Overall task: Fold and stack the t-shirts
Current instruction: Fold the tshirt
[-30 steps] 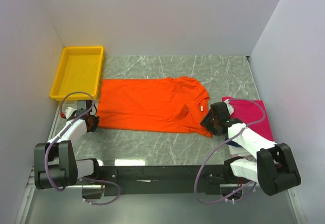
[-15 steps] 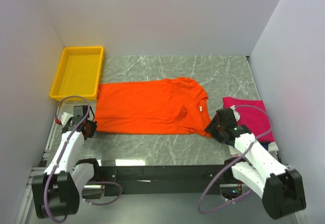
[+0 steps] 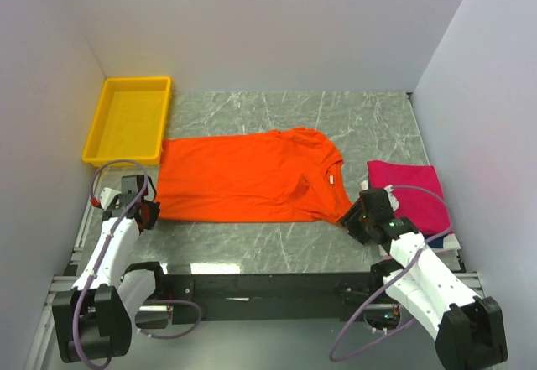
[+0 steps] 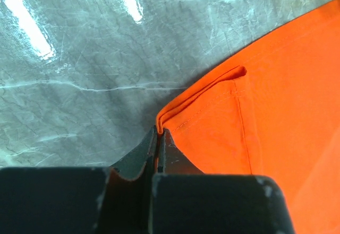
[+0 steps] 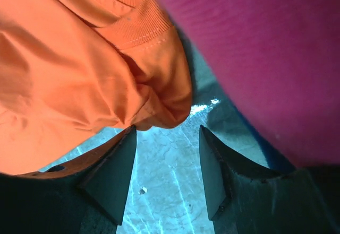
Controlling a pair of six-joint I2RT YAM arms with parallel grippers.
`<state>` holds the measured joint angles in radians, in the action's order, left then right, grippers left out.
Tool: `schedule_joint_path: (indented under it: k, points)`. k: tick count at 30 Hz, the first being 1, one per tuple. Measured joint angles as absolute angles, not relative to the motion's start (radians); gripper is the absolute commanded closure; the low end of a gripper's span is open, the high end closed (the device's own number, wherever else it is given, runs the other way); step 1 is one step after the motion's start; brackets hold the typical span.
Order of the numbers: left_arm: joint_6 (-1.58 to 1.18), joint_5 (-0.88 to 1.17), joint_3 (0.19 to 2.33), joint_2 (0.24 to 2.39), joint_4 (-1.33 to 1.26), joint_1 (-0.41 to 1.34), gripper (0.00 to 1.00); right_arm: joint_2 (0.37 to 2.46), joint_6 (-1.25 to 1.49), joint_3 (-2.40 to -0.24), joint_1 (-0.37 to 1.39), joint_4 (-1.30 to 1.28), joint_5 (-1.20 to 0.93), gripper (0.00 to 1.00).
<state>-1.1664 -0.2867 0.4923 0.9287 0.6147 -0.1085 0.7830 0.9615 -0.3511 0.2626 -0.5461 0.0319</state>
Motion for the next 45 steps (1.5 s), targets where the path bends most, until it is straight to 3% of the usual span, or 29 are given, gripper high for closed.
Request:
schedule_joint_path:
  k: [7, 9, 10, 14, 19, 33, 36, 38, 39, 40, 42, 43, 45]
  points:
    - [-1.164, -0.289, 0.492, 0.942, 0.614, -0.109, 0.99, 0.805, 1.021, -0.338, 0.282, -0.506, 0.056, 0.44]
    - [-1.164, -0.290, 0.492, 0.947, 0.612, -0.109, 0.99, 0.818, 1.031, -0.338, 0.283, -0.492, 0.065, 0.58]
    - [-1.164, -0.290, 0.492, 0.949, 0.612, -0.109, 0.99, 0.827, 1.034, -0.338, 0.284, -0.484, 0.070, 0.77]
    - [-1.163, -0.295, 0.492, 0.957, 0.611, -0.109, 0.99, 0.875, 1.035, -0.340, 0.284, -0.457, 0.097, 1.00]
    - [-1.159, -0.301, 0.496, 0.961, 0.619, -0.113, 0.99, 0.875, 1.014, -0.375, 0.284, -0.500, 0.129, 1.00]
    - [-1.158, -0.314, 0.544, 0.996, 0.715, -0.132, 0.99, 0.596, 0.975, -0.472, 0.272, -0.792, 0.150, 1.00]
    - [-1.176, -0.321, 0.557, 0.999, 0.751, -0.133, 0.94, 0.570, 0.976, -0.474, 0.272, -0.841, 0.135, 1.00]
    - [-1.184, -0.323, 0.566, 0.999, 0.767, -0.137, 0.69, 0.562, 0.979, -0.490, 0.272, -0.886, 0.133, 0.87]
    - [-1.189, -0.326, 0.571, 0.999, 0.775, -0.140, 0.49, 0.559, 0.978, -0.508, 0.272, -0.908, 0.134, 0.81]
    - [-1.190, -0.330, 0.575, 1.000, 0.781, -0.144, 0.41, 0.559, 0.976, -0.527, 0.271, -0.928, 0.139, 0.67]
    - [-1.201, -0.336, 0.584, 1.004, 0.794, -0.159, 0.26, 0.555, 0.972, -0.568, 0.268, -0.957, 0.144, 0.51]
    - [-1.205, -0.337, 0.588, 1.006, 0.797, -0.164, 0.23, 0.551, 0.968, -0.582, 0.268, -0.968, 0.146, 0.43]
    - [-1.200, -0.337, 0.602, 1.007, 0.811, -0.178, 0.22, 0.540, 0.949, -0.613, 0.268, -0.989, 0.149, 0.39]
